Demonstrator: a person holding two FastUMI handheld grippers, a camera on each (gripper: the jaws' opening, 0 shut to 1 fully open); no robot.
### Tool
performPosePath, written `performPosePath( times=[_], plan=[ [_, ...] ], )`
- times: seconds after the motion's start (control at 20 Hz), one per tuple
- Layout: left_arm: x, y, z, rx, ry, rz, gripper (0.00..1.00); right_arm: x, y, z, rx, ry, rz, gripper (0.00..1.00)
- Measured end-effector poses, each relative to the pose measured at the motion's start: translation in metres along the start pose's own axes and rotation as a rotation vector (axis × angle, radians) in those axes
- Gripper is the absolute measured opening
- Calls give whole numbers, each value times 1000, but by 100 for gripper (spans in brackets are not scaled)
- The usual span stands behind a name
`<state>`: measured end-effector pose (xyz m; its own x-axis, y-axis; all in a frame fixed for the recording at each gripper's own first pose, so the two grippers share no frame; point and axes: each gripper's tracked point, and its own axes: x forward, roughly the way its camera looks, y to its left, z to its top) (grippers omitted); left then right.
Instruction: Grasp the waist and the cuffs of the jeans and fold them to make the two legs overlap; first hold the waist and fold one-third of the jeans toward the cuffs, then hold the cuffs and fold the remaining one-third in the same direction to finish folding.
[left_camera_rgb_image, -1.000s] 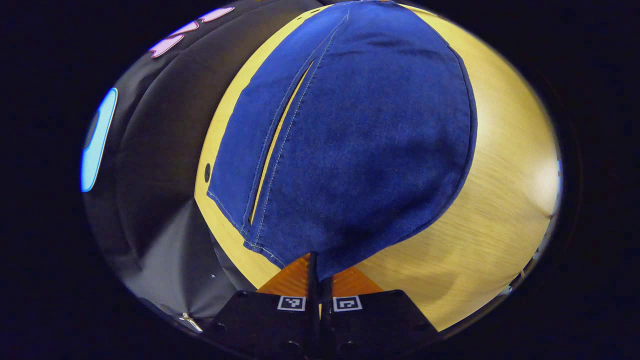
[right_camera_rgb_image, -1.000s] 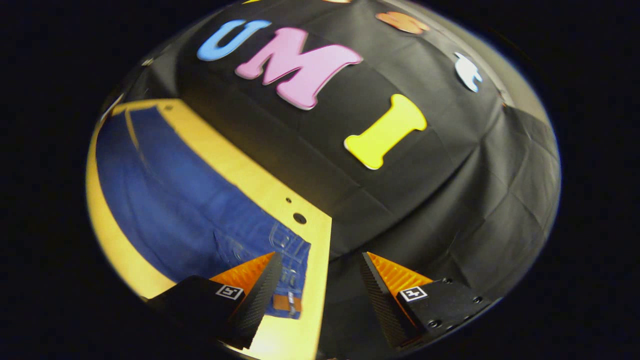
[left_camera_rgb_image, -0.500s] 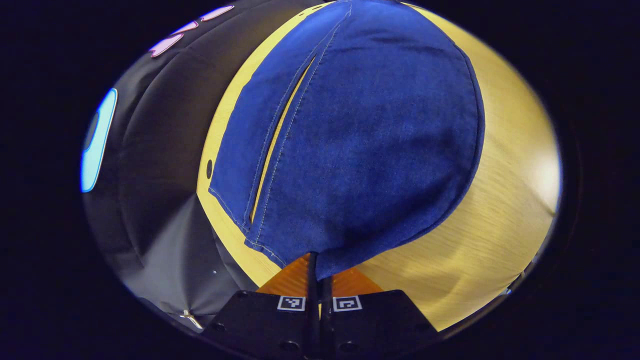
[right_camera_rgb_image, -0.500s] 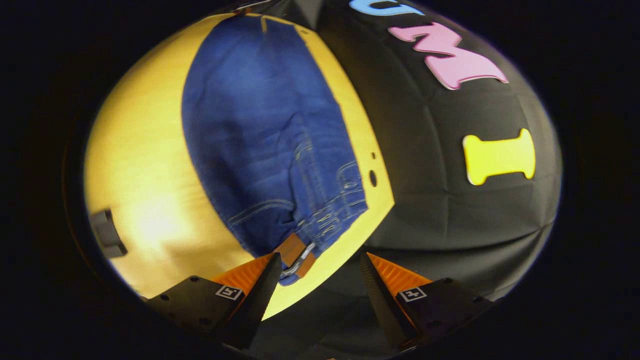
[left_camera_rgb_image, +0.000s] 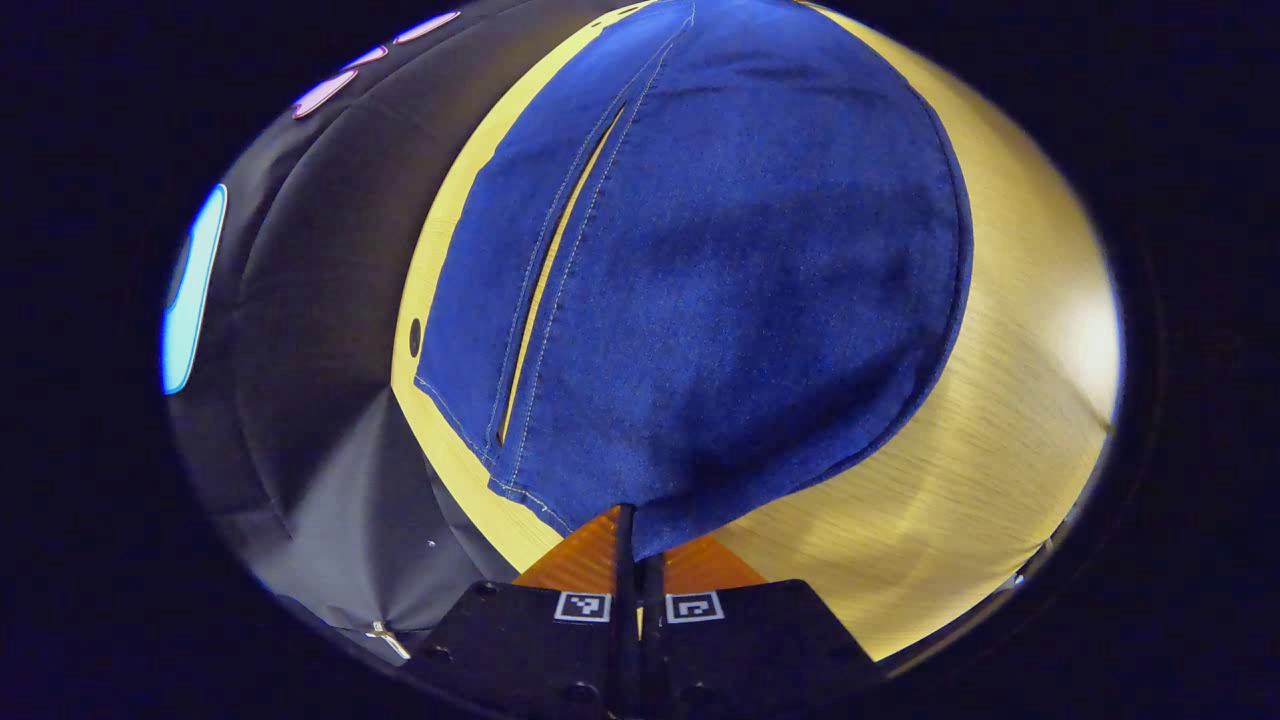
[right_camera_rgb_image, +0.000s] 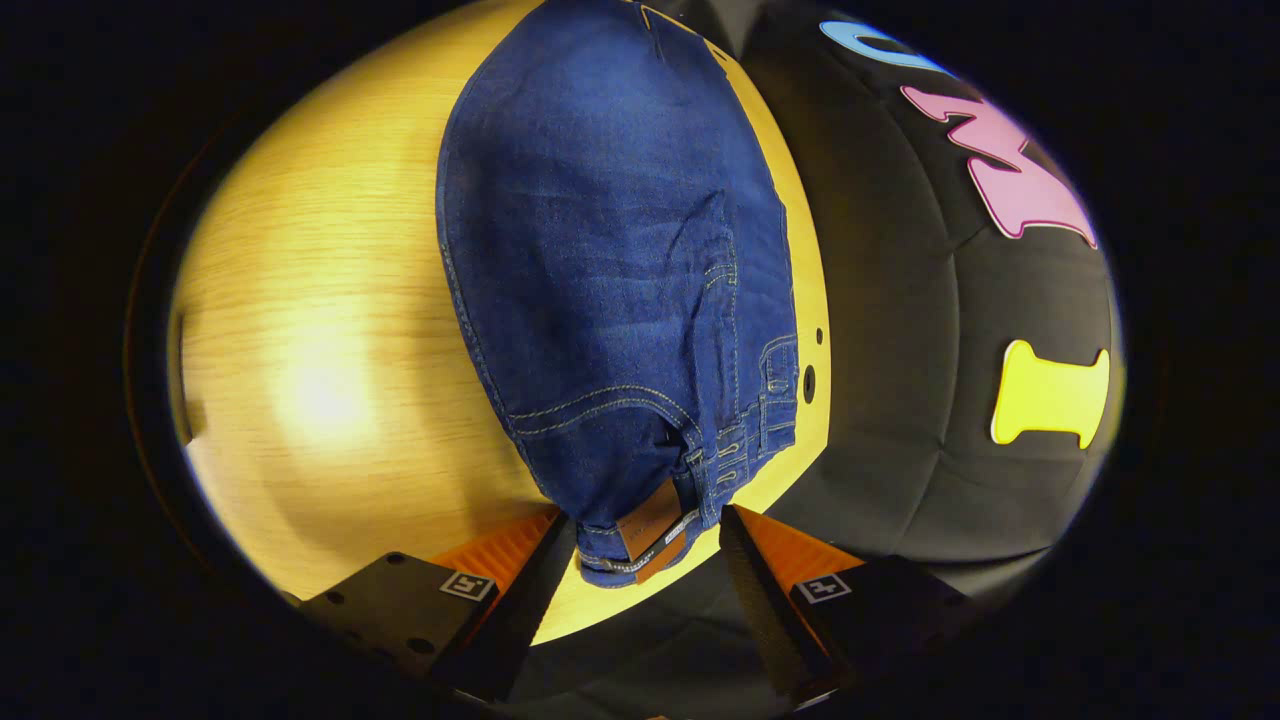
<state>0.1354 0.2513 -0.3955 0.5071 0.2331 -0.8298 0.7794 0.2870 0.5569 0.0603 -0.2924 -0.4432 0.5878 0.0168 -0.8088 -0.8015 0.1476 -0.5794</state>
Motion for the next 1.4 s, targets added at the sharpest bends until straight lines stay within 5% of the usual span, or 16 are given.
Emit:
performPosePath(
  times=[0.25,0.6,0.65,0.9,1.1,1.4],
  plan=[
    [1,1,1,-4,3,6,6,27,-16,8,31,1,-24,90],
    [-3,-2,2,-11,3,20,6,48,-11,3,89,41,-29,48],
    [-1,-2,3,-14,4,27,6,45,-11,5,77,35,-34,23],
    [-5,0,4,-76,1,27,6,31,-3,2,125,23,60,9],
    [-13,10,8,-289,-46,29,6,-5,-10,1,110,17,97,8],
    [-21,52,13,-690,-81,-54,6,-52,-109,31,331,-29,-28,8]
  ],
)
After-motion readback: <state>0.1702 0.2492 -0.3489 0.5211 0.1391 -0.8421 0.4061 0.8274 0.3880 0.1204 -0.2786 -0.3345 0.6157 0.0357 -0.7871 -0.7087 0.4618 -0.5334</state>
